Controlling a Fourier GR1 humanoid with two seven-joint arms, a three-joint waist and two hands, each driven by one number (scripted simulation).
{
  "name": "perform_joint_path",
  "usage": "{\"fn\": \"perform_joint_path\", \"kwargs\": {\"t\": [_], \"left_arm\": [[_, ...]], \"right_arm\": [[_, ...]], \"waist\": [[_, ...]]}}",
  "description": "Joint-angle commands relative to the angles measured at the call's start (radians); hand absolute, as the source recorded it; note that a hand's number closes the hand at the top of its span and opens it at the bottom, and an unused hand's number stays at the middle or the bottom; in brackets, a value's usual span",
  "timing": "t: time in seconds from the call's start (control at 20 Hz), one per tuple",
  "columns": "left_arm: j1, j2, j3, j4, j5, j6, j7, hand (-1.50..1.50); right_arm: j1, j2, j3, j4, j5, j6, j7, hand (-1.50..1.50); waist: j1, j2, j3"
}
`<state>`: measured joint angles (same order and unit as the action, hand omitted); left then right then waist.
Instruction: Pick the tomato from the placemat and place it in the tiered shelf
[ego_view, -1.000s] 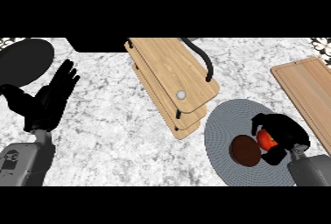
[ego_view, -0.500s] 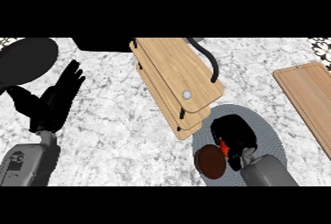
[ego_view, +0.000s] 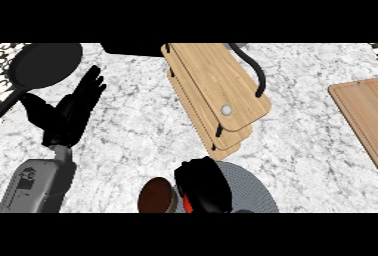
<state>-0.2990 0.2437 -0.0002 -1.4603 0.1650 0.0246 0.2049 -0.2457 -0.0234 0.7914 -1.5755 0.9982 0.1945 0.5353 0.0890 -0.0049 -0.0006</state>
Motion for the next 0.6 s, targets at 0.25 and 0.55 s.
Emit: {"fn": "perform_joint_path", "kwargs": {"t": [0.25, 0.55], "left_arm": [[-0.016, -0.006, -0.002, 0.005, -0.006, 0.011, 0.015, 0.00], [-0.023, 0.005, 0.014, 0.029, 0.000, 0.004, 0.015, 0.00]], "right_arm": [[-0.116, 0.023, 0.195, -0.241, -0.054, -0.397, 0.319, 1.50], [-0.294, 0.023, 0.233, -0.305, -0.006, -0.488, 0.598, 1.50]], "waist": [[-0.010, -0.015, 0.000], [-0.029, -0.013, -0.005]]}}
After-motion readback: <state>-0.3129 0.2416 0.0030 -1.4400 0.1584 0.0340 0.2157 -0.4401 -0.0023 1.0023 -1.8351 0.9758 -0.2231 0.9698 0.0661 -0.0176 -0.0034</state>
